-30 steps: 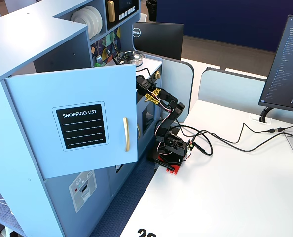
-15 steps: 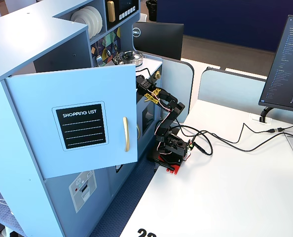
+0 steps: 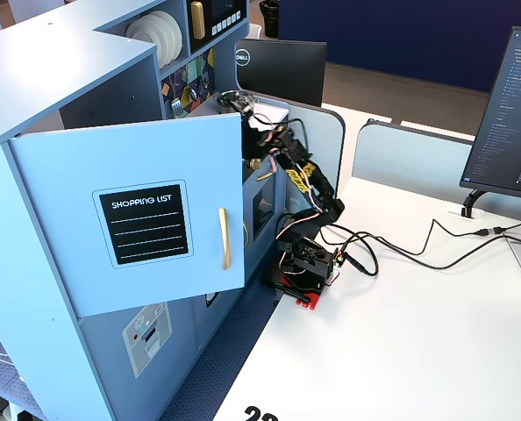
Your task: Pick up the green pineapple from the left cabinet and place it in the gray recipient
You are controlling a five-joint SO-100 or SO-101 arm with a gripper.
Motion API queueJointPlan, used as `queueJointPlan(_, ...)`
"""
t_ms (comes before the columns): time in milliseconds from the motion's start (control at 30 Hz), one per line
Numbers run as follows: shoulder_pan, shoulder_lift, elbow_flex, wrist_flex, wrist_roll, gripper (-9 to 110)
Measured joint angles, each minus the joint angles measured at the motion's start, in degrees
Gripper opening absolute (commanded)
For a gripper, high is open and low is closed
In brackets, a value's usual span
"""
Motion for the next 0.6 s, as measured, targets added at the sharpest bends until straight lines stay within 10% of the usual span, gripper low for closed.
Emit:
queueJointPlan(67,-0.09,6.42,2.81,5.98,0.26,0)
queueJointPlan(600,0.44,35.51,65.13,0.26,1.85,0)
